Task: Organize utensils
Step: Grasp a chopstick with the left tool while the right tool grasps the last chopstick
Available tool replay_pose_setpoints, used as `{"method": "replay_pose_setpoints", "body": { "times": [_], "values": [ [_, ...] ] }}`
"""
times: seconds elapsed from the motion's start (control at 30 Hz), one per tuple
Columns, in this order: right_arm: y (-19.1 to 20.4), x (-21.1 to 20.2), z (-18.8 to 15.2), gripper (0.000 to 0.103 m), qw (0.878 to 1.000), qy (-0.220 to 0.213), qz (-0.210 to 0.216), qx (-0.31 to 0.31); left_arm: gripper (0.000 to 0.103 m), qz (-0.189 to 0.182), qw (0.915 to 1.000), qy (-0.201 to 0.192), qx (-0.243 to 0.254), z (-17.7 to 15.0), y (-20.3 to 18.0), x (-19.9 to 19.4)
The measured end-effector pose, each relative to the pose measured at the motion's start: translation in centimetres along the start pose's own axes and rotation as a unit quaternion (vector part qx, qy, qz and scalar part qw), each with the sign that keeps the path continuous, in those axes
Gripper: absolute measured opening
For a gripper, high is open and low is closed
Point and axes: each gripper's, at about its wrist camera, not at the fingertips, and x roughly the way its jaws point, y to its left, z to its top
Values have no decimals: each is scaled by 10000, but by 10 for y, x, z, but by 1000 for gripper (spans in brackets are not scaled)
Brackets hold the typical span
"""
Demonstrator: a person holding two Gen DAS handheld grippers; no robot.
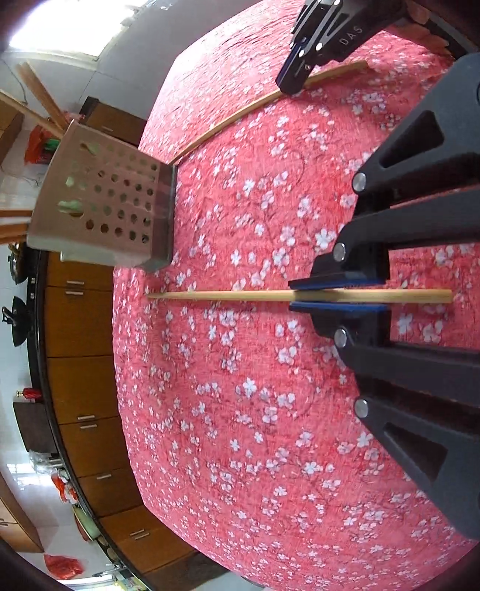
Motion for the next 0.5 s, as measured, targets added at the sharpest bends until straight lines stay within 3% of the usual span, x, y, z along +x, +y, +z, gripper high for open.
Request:
{"method": "replay_pose_setpoints", "body": {
  "times": [0.27, 0.5],
  "values": [
    [-40, 20, 30, 7, 9985, 94, -467, 280, 8, 246, 9992, 108, -284, 23, 40, 12],
    [-54, 35, 46, 9, 9982, 11, -491, 350, 10, 257, 9994, -17, -211, 34, 55, 22]
  ]
}}
